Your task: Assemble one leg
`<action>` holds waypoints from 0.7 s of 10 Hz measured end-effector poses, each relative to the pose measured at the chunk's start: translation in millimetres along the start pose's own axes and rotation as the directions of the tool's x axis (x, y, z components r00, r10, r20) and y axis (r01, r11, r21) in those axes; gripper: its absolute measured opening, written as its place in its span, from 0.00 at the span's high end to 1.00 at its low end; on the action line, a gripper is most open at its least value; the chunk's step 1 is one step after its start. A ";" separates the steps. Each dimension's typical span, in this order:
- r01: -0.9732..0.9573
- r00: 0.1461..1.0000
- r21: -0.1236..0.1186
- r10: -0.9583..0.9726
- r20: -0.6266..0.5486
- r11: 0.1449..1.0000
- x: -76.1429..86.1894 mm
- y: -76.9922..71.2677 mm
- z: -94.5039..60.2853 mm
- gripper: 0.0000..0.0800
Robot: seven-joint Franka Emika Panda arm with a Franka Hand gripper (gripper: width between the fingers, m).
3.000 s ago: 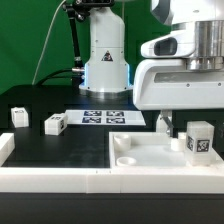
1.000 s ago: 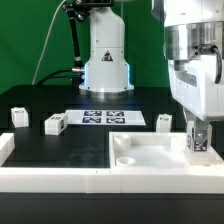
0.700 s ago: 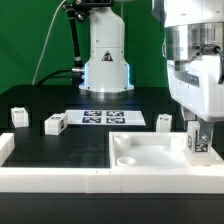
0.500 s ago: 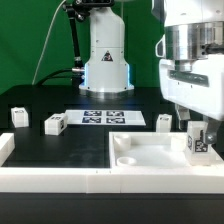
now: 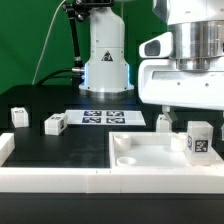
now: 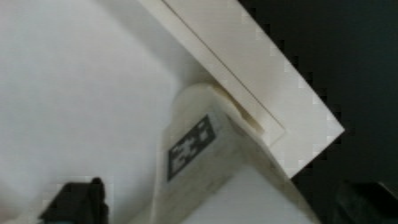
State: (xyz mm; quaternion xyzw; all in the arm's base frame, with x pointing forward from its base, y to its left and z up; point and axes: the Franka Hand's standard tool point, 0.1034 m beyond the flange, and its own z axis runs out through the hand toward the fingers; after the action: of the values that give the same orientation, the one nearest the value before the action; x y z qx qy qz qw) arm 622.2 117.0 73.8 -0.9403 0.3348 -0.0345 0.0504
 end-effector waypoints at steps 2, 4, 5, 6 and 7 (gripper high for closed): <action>0.281 0.960 -0.024 -0.282 -0.008 0.959 0.5 -0.8 -0.5 0.19; 0.503 0.864 -0.050 -0.503 0.013 0.863 -1.0 -1.4 -1.3 0.19; 0.568 0.823 -0.056 -0.568 0.015 0.821 -1.6 -3.1 -1.8 0.19; 0.612 0.790 -0.061 -0.612 0.015 0.788 -1.5 -3.3 -1.7 0.19; 0.627 0.779 -0.060 -0.627 0.017 0.777 -0.9 -2.6 -1.7 0.19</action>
Offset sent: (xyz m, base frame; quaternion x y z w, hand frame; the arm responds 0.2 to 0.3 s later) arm 0.0055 0.0157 -0.0010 -0.0138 -0.0429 -0.3195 0.9465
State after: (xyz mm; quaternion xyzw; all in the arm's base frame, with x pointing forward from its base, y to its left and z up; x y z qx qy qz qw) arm 623.0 119.4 75.8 -0.9991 0.0038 -0.0409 0.0060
